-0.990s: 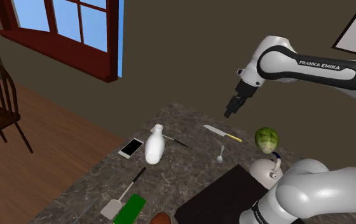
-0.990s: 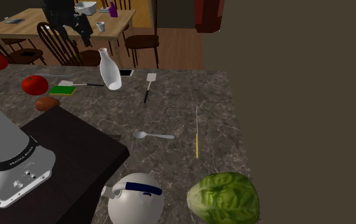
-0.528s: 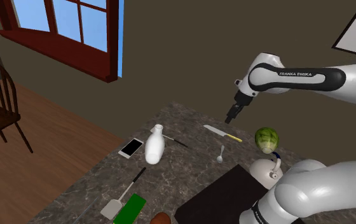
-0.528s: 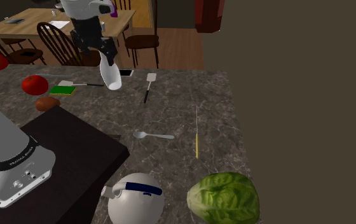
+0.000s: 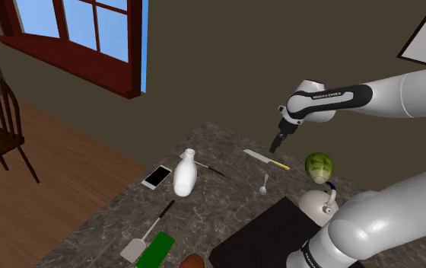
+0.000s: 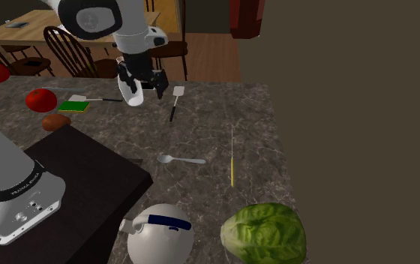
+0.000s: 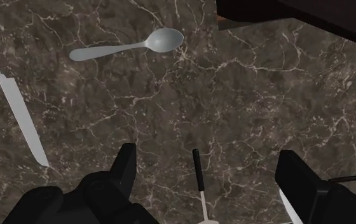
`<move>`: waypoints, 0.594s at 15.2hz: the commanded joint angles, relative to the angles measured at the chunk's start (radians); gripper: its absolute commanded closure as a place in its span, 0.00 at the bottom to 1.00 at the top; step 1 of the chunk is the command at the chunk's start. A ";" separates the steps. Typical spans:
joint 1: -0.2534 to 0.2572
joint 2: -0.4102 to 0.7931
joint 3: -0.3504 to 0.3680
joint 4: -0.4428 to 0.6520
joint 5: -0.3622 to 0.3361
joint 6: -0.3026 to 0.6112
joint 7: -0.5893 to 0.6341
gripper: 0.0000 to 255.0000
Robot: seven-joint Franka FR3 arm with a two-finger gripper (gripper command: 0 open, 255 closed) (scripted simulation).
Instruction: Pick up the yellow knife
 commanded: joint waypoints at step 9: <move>-0.001 0.397 -0.117 0.157 0.174 0.212 -0.328 0.00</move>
